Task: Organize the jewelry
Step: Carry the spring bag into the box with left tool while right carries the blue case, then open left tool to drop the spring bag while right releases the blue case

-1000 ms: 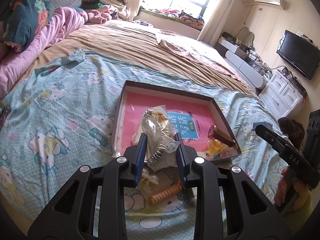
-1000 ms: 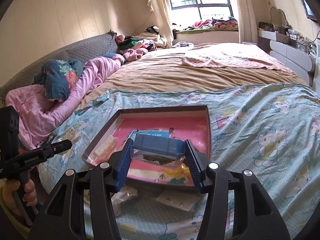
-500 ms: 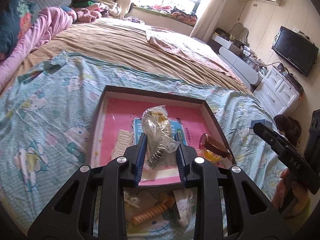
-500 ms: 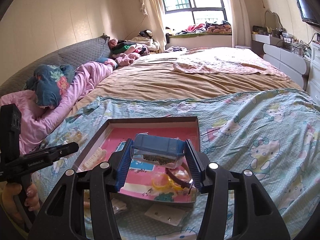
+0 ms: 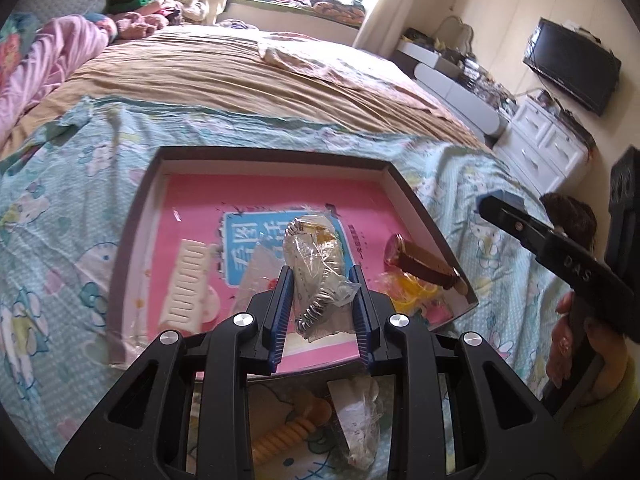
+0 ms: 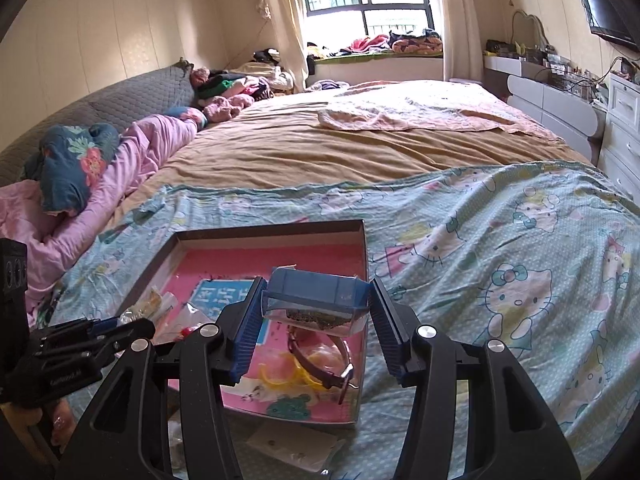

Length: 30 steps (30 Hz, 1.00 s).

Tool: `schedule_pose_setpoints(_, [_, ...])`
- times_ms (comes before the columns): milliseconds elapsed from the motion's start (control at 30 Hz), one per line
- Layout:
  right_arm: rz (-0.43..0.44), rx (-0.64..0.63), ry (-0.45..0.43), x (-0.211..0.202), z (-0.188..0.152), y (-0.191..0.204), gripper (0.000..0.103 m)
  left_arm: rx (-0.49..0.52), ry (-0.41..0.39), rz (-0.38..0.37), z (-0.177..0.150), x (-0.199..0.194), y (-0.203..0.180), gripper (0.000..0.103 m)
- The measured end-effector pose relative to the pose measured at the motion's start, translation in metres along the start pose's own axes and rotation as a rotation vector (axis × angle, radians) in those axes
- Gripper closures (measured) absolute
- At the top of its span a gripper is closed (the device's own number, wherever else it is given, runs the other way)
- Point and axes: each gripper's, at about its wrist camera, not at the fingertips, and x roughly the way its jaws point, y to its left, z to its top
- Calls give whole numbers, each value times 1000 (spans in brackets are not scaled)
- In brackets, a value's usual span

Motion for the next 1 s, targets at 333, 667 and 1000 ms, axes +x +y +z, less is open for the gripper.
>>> schedule_pose_setpoints(333, [-17,-18,52,28,-4,-1,53,43,41,-6,-4,23,-4,82])
schedule_pose_setpoints(667, [-22,-43,103,53,-7,4,53,56,72,-7,-10,36,-3,82])
schedule_pose_setpoints(1000, [-20,-46,142,66,-12,6,53,50,85,-1,-11,42,0,81])
